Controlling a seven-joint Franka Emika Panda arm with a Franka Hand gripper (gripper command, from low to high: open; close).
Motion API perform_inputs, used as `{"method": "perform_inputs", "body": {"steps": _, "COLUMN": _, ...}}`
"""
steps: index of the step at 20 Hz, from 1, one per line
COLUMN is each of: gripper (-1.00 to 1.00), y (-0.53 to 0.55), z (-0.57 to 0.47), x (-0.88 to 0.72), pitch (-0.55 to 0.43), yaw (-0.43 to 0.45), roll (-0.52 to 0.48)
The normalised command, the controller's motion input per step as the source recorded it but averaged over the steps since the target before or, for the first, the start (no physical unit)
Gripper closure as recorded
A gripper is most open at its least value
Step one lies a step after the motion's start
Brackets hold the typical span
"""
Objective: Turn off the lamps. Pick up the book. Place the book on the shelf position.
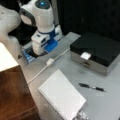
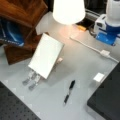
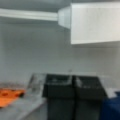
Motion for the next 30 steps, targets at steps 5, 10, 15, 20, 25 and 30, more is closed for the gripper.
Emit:
{"method": "perform_inputs", "body": {"steps": 5, "gripper": 1.00, "y": -0.15, "z": -0.57, "x": -0.63, "pitch": -0.500, "yaw": 0.054, "roll": 0.049}}
{"method": "perform_inputs", "body": {"steps": 10, "gripper": 1.00, "y": -0.14, "z": -0.58, "x": -0.73, "pitch": -0.482, "yaw": 0.065, "roll": 0.023}}
{"method": "perform_inputs", "body": {"steps": 15, "gripper": 1.00, "y": -0.13, "z": -0.52, "x": -0.79, "pitch": -0.479, "yaw": 0.078, "roll": 0.012}}
{"method": "perform_inputs", "body": {"steps": 20, "gripper": 1.00, "y": -0.15, "z": -0.48, "x": -0.79, "pitch": -0.534, "yaw": 0.071, "roll": 0.020}}
{"method": "perform_inputs", "body": {"steps": 25, "gripper": 1.00, "y": -0.18, "z": -0.48, "x": -0.80, "pitch": -0.548, "yaw": 0.038, "roll": -0.033}}
{"method": "perform_inputs", "body": {"steps": 30, "gripper": 1.00, "y": -0.26, "z": -0.46, "x": -0.78, "pitch": -0.571, "yaw": 0.043, "roll": -0.038}}
